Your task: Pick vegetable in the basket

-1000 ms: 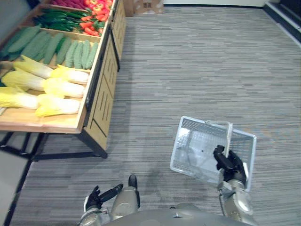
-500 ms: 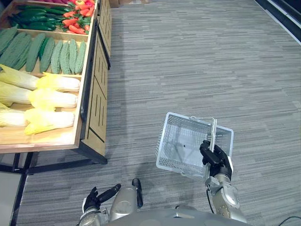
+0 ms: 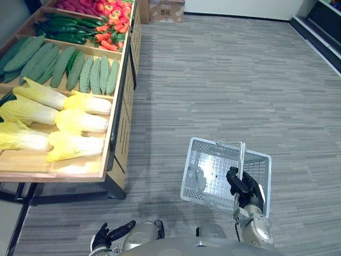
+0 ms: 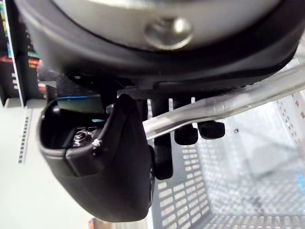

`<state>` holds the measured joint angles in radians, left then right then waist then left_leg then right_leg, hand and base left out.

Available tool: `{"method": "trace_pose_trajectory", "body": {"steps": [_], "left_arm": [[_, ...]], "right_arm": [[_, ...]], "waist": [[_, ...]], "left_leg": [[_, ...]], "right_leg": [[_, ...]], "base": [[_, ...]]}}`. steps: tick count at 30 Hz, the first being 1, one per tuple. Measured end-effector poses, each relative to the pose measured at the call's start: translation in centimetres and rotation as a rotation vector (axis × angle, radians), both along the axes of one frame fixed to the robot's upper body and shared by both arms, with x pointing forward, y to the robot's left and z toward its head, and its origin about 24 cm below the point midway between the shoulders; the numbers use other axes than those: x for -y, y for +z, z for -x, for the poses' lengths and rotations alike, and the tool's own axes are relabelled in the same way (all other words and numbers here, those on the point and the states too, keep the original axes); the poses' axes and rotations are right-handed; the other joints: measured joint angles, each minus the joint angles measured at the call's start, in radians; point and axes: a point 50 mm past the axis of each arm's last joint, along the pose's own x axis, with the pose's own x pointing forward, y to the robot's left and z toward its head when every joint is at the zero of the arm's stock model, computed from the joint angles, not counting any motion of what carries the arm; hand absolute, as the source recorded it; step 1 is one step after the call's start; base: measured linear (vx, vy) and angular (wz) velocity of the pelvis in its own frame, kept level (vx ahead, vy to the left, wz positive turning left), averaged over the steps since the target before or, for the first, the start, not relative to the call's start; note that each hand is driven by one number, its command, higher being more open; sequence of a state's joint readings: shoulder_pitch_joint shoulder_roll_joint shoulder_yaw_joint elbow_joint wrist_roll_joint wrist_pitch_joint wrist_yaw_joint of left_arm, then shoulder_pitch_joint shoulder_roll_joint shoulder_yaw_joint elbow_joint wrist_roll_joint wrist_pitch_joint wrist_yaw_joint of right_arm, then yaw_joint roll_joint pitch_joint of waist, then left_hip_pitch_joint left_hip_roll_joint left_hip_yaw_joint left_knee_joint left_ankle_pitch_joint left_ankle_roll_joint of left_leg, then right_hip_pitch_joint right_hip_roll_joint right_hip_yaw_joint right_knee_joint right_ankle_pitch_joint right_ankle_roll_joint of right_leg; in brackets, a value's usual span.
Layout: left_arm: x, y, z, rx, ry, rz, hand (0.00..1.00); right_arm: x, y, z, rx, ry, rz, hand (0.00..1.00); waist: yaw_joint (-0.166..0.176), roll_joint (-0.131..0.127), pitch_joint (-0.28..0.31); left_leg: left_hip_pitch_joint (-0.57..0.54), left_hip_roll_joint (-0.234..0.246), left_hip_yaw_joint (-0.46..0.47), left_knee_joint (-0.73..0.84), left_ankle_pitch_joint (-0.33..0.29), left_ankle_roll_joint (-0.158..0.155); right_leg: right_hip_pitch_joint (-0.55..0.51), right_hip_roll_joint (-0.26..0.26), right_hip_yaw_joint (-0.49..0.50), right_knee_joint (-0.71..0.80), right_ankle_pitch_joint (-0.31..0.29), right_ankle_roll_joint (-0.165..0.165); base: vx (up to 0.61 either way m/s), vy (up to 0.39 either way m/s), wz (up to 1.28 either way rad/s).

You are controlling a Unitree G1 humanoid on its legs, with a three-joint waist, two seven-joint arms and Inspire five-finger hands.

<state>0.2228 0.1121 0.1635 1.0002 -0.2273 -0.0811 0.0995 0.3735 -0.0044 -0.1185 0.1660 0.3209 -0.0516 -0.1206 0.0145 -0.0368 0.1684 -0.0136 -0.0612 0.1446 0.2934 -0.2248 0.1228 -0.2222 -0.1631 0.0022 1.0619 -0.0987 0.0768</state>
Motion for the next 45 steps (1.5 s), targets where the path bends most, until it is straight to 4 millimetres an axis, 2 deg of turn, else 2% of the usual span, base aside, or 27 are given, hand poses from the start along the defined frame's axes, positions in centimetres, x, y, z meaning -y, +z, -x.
{"method": "trace_pose_trajectory", "body": {"steps": [3,6,8,10,11,12,13,14,15,16,18,20,22,24,25,26,27,29,30,33,35,37,38,39,40,43,45], "left_arm": [[0.0,0.0,-0.1,0.001,-0.006,0.0,1.0],[0.1,0.0,-0.9,0.015,-0.017,0.003,1.0],[0.1,0.0,-1.0,0.016,-0.017,0.003,1.0],[0.0,0.0,-0.8,0.008,-0.03,-0.007,1.0],[-0.2,0.0,-0.7,0.001,-0.038,-0.016,1.0],[-0.7,0.0,-0.4,-0.013,-0.035,-0.028,1.0],[-0.6,0.0,-0.3,-0.018,-0.029,-0.025,1.0],[-0.1,-0.1,-0.3,-0.017,-0.027,-0.011,1.0],[0.3,-0.2,-0.4,-0.014,-0.026,0.0,1.0],[1.1,-0.4,-0.8,-0.008,-0.022,0.023,1.0],[1.1,-0.4,-0.8,-0.01,-0.002,0.028,1.0],[1.0,-0.4,-1.0,-0.005,0.006,0.024,1.0],[1.0,-0.4,-1.2,0.0,0.007,0.022,1.0],[1.0,-0.3,-1.4,0.007,0.013,0.025,1.0],[1.0,-0.4,-1.3,0.006,0.014,0.024,1.0],[0.9,-0.4,-1.1,0.001,0.017,0.021,1.0],[0.9,-0.3,-1.0,0.002,0.019,0.021,1.0],[0.4,0.0,-1.6,0.041,0.04,0.016,1.0],[0.3,0.1,-1.7,0.052,0.041,0.013,1.0],[0.1,0.3,-2.2,0.081,0.034,0.003,1.0],[-0.1,0.5,-2.8,0.1,0.026,0.0,1.0],[0.0,0.5,-2.9,0.102,0.019,-0.001,1.0],[0.2,0.5,-2.8,0.097,0.02,0.002,1.0],[0.7,0.3,-2.6,0.087,0.023,0.013,1.0],[0.7,0.2,-2.6,0.082,0.02,0.015,1.0],[0.1,0.3,-2.4,0.074,0.018,0.001,1.0],[0.2,0.2,-2.2,0.064,0.016,-0.001,1.0]], "right_arm": [[0.2,-0.1,0.2,-0.009,-0.009,0.001,0.0],[0.3,0.1,0.0,0.0,-0.009,0.002,0.0],[0.2,0.2,-0.5,0.009,-0.002,-0.002,0.0],[0.0,0.4,-1.0,0.021,0.009,-0.005,0.0],[0.0,0.4,-1.0,0.022,0.012,-0.006,0.0],[0.0,0.4,-0.9,0.02,0.013,-0.006,0.0],[0.3,0.4,-0.9,0.018,0.008,0.005,0.0],[0.7,0.5,-0.9,0.019,0.007,0.018,0.0],[1.0,0.7,-1.1,0.023,0.01,0.029,0.0],[1.4,1.1,-1.7,0.042,0.018,0.048,0.0],[1.5,1.4,-2.3,0.06,0.023,0.052,0.0],[1.8,1.7,-2.6,0.073,0.024,0.063,0.0],[2.0,2.0,-2.7,0.086,0.026,0.068,0.0],[2.1,2.0,-2.7,0.09,0.021,0.062,0.0],[2.1,1.8,-2.4,0.081,0.017,0.059,0.0],[2.2,1.5,-1.7,0.058,0.011,0.057,0.0],[2.3,1.3,-1.4,0.048,0.007,0.058,0.0],[2.3,1.0,-0.6,0.021,-0.01,0.056,0.0],[2.3,0.9,-0.5,0.019,-0.012,0.055,0.0],[2.4,0.8,-0.1,0.005,-0.02,0.058,0.0],[2.5,0.8,-0.2,0.006,-0.022,0.058,0.0],[2.8,0.8,0.0,0.003,-0.037,0.064,0.0],[3.1,0.8,0.2,-0.001,-0.047,0.069,0.0],[3.6,0.7,0.7,-0.013,-0.064,0.08,0.0],[3.3,0.2,0.8,-0.03,-0.076,0.061,0.0],[2.2,-0.1,0.8,-0.03,-0.061,0.034,0.0],[1.8,-0.1,0.5,-0.023,-0.041,0.027,0.0]], "waist": [[-0.016,0.004,0.003],[-0.017,0.02,0.014],[-0.018,0.035,0.025],[-0.017,0.013,0.028],[-0.017,0.007,0.029],[-0.02,-0.028,0.023],[-0.023,-0.013,0.018],[-0.03,0.013,0.008],[-0.032,0.035,0.005],[-0.033,0.061,0.007],[-0.036,0.062,0.009],[-0.047,0.06,0.008],[-0.048,0.06,0.007],[-0.048,0.061,0.008],[-0.047,0.061,0.009],[-0.043,0.057,0.011],[-0.042,0.051,0.015],[-0.041,0.041,0.023],[-0.04,0.038,0.025],[-0.029,0.031,0.028],[-0.021,0.021,0.034],[-0.019,0.014,0.038],[-0.02,0.022,0.034],[-0.021,0.049,0.026],[-0.021,0.039,0.028],[-0.016,0.002,0.014],[-0.015,0.001,0.014]], "left_leg": [[0.045,0.0,-0.019,-0.003,-0.024,-0.008],[0.092,0.024,-0.039,-0.026,-0.041,-0.039],[0.135,0.057,-0.039,-0.046,-0.057,-0.066],[0.199,0.067,-0.041,-0.091,-0.081,-0.109],[0.211,0.065,-0.042,-0.101,-0.09,-0.124],[0.243,0.06,-0.058,-0.114,-0.109,-0.156],[0.263,0.094,-0.079,-0.114,-0.132,-0.186],[0.267,0.131,-0.096,-0.119,-0.141,-0.198],[0.265,0.155,-0.102,-0.119,-0.144,-0.204],[0.261,0.199,-0.113,-0.114,-0.129,-0.227],[0.256,0.218,-0.128,-0.088,-0.107,-0.239],[0.242,0.23,-0.158,0.001,-0.079,-0.241],[0.21,0.232,-0.173,0.097,-0.046,-0.257],[0.146,0.241,-0.175,0.244,0.02,-0.288],[0.096,0.255,-0.171,0.369,0.108,-0.298],[0.056,0.276,-0.157,0.484,0.219,-0.291],[0.031,0.293,-0.145,0.55,0.206,-0.289],[-0.059,0.327,-0.066,0.698,0.079,-0.248],[-0.077,0.329,-0.043,0.695,0.051,-0.237],[-0.123,0.321,0.04,0.525,-0.034,-0.208],[-0.136,0.277,0.058,0.303,-0.051,-0.219],[-0.14,0.243,0.079,0.1,0.001,-0.226],[-0.138,0.239,0.096,0.02,0.07,-0.224],[-0.136,0.247,0.108,-0.056,0.214,-0.227],[-0.107,0.22,0.116,-0.08,0.216,-0.199],[-0.064,0.151,0.141,-0.198,0.25,-0.163],[-0.033,0.123,0.159,-0.253,0.265,-0.148]], "right_leg": [[-0.059,-0.001,-0.062,-0.069,-0.095,-0.005],[-0.097,0.013,-0.111,-0.368,-0.123,-0.011],[-0.088,0.046,-0.11,-0.638,-0.086,0.034],[-0.088,0.044,-0.11,-0.905,0.052,0.035],[-0.09,0.04,-0.111,-0.929,0.075,0.033],[-0.09,0.024,-0.111,-0.937,0.126,0.022],[-0.091,0.04,-0.131,-0.905,0.23,0.007],[-0.093,0.066,-0.162,-0.892,0.251,-0.009],[-0.096,0.085,-0.182,-0.882,0.238,-0.028],[-0.118,0.117,-0.207,-0.812,0.203,-0.085],[-0.147,0.124,-0.219,-0.722,0.139,-0.114],[-0.152,0.124,-0.231,-0.622,0.044,-0.129],[-0.142,0.133,-0.229,-0.608,0.004,-0.132],[-0.111,0.154,-0.223,-0.634,-0.017,-0.132],[-0.069,0.173,-0.221,-0.665,-0.023,-0.141],[-0.014,0.192,-0.212,-0.699,-0.029,-0.152],[0.013,0.203,-0.209,-0.718,-0.031,-0.159],[0.102,0.219,-0.191,-0.777,-0.041,-0.181],[0.124,0.219,-0.187,-0.794,-0.041,-0.182],[0.206,0.209,-0.168,-0.845,-0.035,-0.174],[0.24,0.174,-0.162,-0.866,-0.031,-0.166],[0.262,0.139,-0.171,-0.893,-0.025,-0.141],[0.276,0.129,-0.179,-0.906,-0.031,-0.118],[0.291,0.131,-0.191,-0.911,-0.045,-0.088],[0.31,0.103,-0.19,-0.911,-0.05,-0.066],[0.313,0.051,-0.188,-0.949,-0.041,-0.028],[0.315,0.03,-0.175,-0.955,-0.031,-0.011]], "base": [[0.26,-0.011,0.28],[0.31,-0.091,0.14],[0.31,-0.133,-0.01],[0.33,-0.199,0.03],[0.37,-0.304,0.19],[0.48,-0.416,0.34],[0.52,-0.452,0.47],[0.36,-0.301,0.37],[0.44,-0.332,0.25],[0.34,-0.25,0.08],[0.42,-0.345,0.06],[0.35,-0.299,0.1],[0.23,-0.206,-0.09],[0.21,-0.179,-0.18],[0.24,-0.18,-0.19],[0.25,-0.174,-0.16],[0.32,-0.164,-0.16],[0.28,-0.108,-0.15],[0.18,-0.047,-0.12],[0.23,0.0,-0.18],[0.26,0.119,-0.09],[0.23,0.162,0.08],[0.16,0.161,0.22],[0.2,0.232,0.3],[0.2,0.242,0.26],[0.15,0.204,0.03],[0.11,0.146,-0.16]]}}
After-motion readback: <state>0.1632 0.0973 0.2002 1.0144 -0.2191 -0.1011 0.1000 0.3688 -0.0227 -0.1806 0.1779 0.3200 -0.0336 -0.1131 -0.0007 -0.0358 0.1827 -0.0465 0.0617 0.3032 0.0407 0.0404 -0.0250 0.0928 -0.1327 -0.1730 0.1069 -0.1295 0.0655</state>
